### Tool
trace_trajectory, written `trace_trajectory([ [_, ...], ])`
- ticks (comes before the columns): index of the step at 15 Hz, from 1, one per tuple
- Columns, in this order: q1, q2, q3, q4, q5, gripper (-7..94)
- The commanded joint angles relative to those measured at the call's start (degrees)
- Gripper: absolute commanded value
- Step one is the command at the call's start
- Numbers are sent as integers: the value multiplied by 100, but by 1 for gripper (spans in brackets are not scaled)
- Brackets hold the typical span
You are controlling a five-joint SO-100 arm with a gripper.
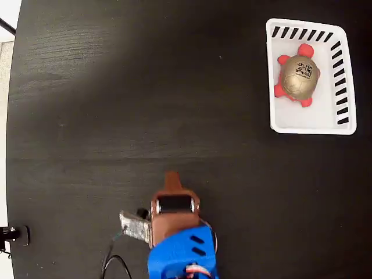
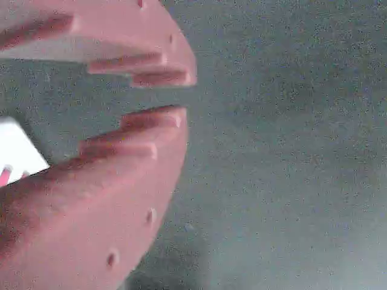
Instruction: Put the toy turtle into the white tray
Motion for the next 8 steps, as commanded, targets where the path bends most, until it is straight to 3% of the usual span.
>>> trace_trajectory([
  [1,53,554,123,413,-114,0],
  [3,18,1020,308,809,-193,0],
  [8,193,1160,404,949,-246,0],
])
